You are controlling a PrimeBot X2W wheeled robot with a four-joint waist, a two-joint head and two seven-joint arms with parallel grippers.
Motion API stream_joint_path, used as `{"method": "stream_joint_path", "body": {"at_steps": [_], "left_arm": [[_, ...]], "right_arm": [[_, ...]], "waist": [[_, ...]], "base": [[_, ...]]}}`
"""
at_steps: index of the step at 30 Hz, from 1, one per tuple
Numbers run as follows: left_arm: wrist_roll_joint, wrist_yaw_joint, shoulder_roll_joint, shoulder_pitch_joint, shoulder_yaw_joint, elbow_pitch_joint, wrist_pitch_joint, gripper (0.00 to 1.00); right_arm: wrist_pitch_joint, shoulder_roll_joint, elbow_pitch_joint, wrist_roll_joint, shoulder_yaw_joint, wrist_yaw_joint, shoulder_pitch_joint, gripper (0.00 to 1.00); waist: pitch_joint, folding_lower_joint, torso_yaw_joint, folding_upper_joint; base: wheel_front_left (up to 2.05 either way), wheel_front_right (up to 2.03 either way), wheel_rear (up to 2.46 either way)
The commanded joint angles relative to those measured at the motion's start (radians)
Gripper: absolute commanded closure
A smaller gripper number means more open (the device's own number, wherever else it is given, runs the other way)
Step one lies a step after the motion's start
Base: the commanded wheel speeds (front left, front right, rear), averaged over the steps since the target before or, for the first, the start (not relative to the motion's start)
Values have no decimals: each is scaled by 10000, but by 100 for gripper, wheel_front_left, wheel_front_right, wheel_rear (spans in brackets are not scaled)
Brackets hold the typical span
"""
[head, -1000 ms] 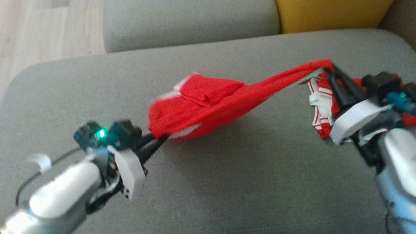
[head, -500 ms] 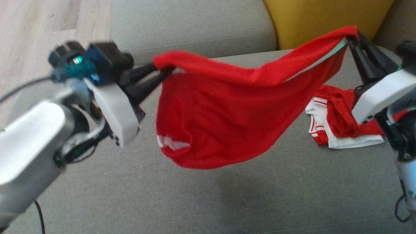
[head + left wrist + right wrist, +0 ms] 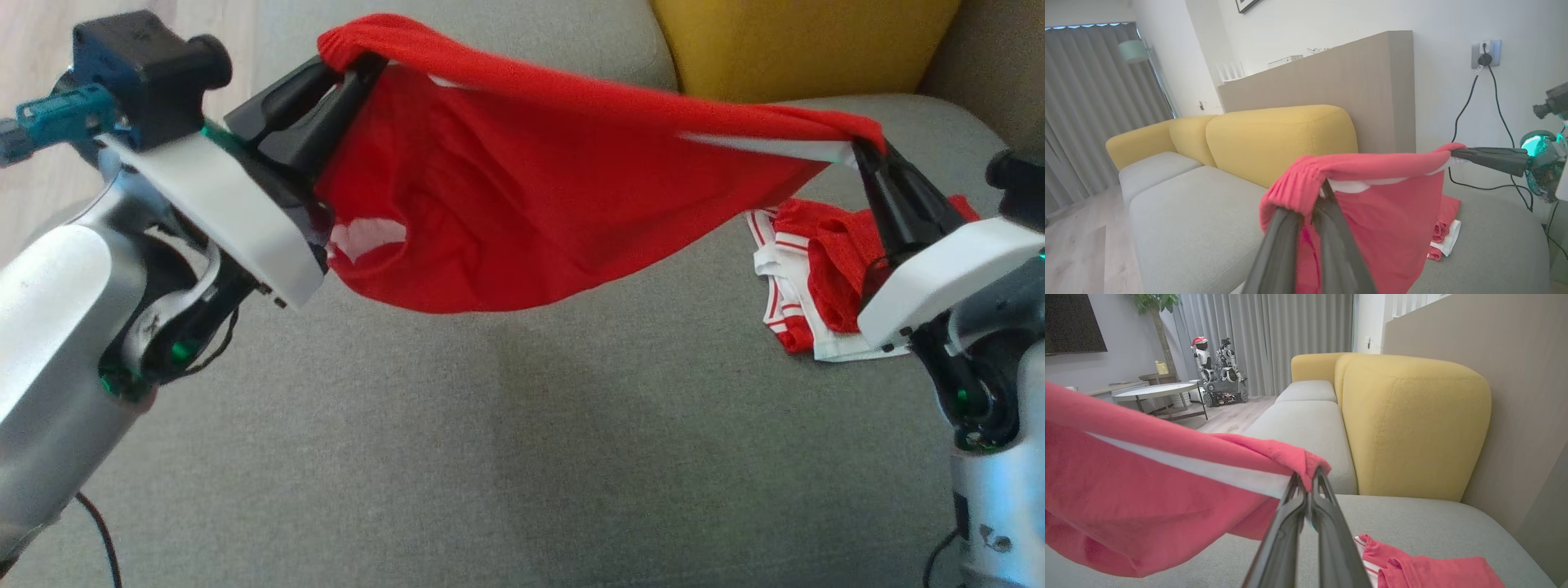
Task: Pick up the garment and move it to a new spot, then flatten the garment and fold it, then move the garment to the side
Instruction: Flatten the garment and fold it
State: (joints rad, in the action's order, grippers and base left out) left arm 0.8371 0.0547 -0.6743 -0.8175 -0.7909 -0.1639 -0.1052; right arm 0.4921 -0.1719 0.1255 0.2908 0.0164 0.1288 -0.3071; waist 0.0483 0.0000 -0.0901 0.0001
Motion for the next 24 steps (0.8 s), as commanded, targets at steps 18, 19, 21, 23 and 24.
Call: {"method": "stream_joint_path", "body": {"at_steps": [18,19,21,23,24], "left_arm": [[-1365,-1088,1058,-5828,914,4859,83,100],[-1688,-1068,1230,-6298,924,5303,482,100],[-2155,-1016,1596,-6963,927,6143,1300,100],[-2461,-947,1933,-7363,928,6892,2092,100],[-2570,-951,2079,-7458,898,7212,2448,100]], "right_arm": [[-1379,42,-3959,-234,1139,19,-8002,100],[-1890,135,-4462,-409,976,19,-8576,100],[-2850,343,-5460,-698,655,19,-9444,100],[-3725,537,-6374,-934,405,19,-9994,100],[-4112,637,-6784,-1030,309,19,-10145,100]], "waist": [[-4034,0,-70,-1],[-4233,0,-13,-1],[-4506,0,111,-1],[-4737,0,239,-1],[-4846,0,298,-1]], "base": [[0,0,0],[0,0,0],[0,0,0],[0,0,0],[0,0,0]]}}
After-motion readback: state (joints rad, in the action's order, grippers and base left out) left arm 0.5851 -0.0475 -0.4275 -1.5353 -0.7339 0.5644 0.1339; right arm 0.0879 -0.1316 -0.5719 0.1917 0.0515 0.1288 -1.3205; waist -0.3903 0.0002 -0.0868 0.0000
